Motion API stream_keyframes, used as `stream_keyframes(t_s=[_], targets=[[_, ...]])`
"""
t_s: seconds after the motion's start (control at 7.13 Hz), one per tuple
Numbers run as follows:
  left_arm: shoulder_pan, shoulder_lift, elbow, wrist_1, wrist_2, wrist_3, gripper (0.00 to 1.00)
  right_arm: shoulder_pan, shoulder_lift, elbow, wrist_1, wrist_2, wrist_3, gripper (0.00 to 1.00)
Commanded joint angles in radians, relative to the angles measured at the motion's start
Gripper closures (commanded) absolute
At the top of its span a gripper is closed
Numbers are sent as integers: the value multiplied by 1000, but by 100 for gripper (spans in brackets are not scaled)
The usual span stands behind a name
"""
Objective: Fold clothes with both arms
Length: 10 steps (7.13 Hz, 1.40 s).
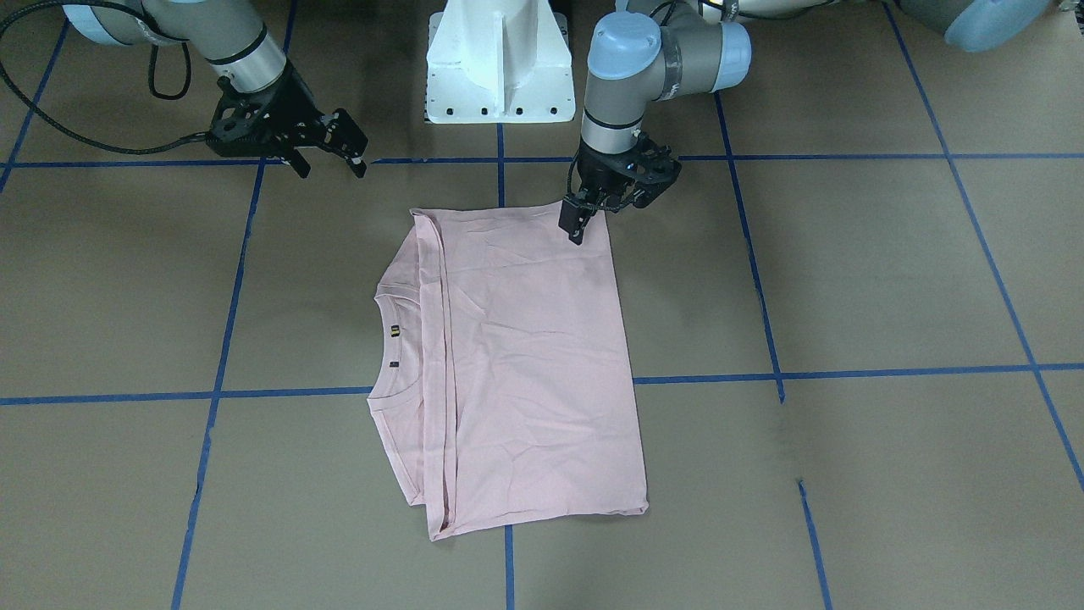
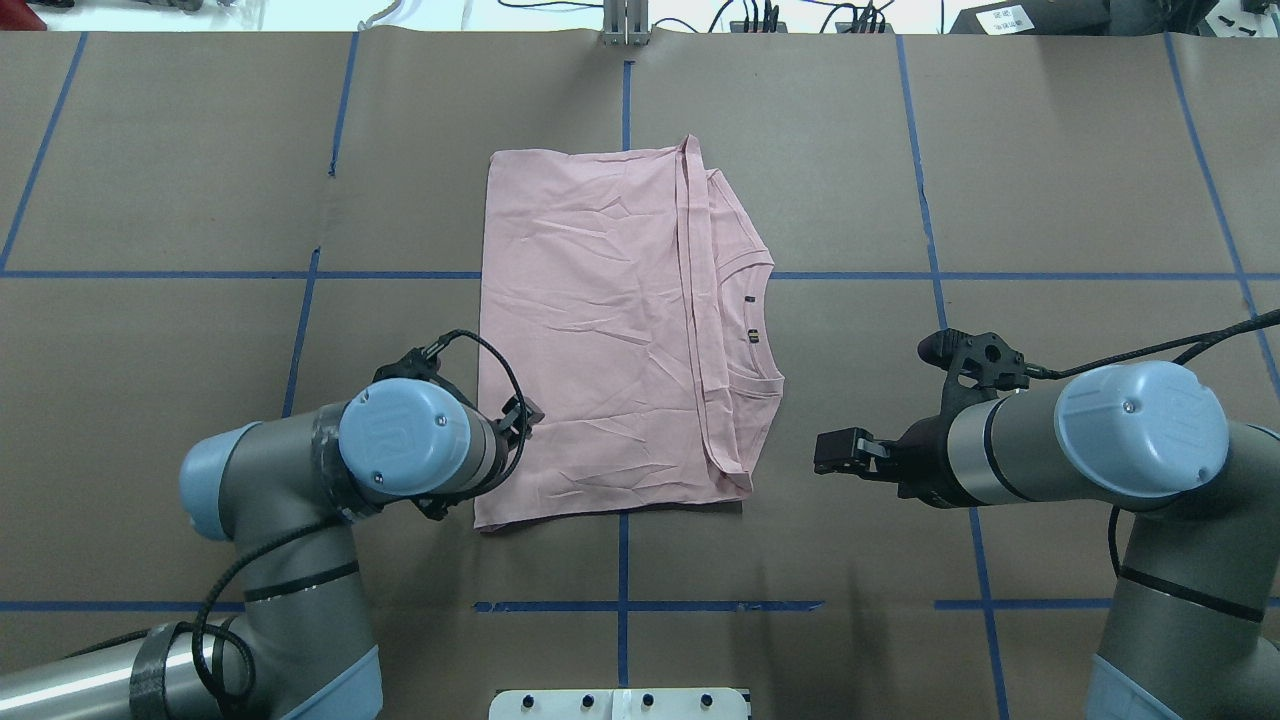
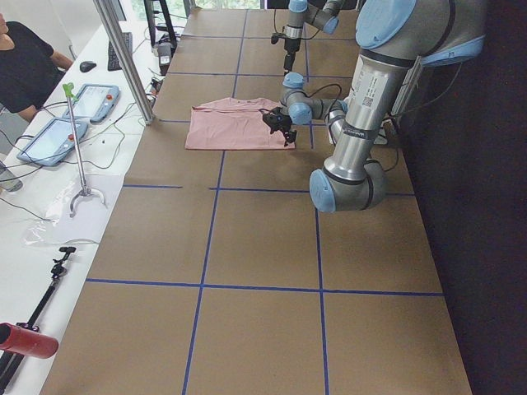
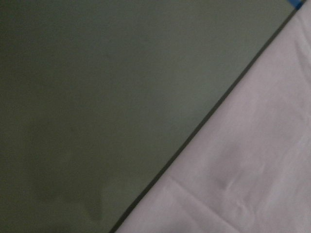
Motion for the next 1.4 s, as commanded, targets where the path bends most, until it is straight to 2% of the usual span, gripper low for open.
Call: stream_keyframes(t_s=[0.0, 0.98, 1.26], targets=[[34, 16, -5, 7, 2, -37, 0, 2, 0, 1, 0, -1, 0, 0], [67, 17, -22, 50, 2, -63, 1, 15, -1, 2, -1, -4, 0, 0], [71, 17, -40, 84, 0, -64, 10, 12, 0, 1, -1, -6, 0, 0]])
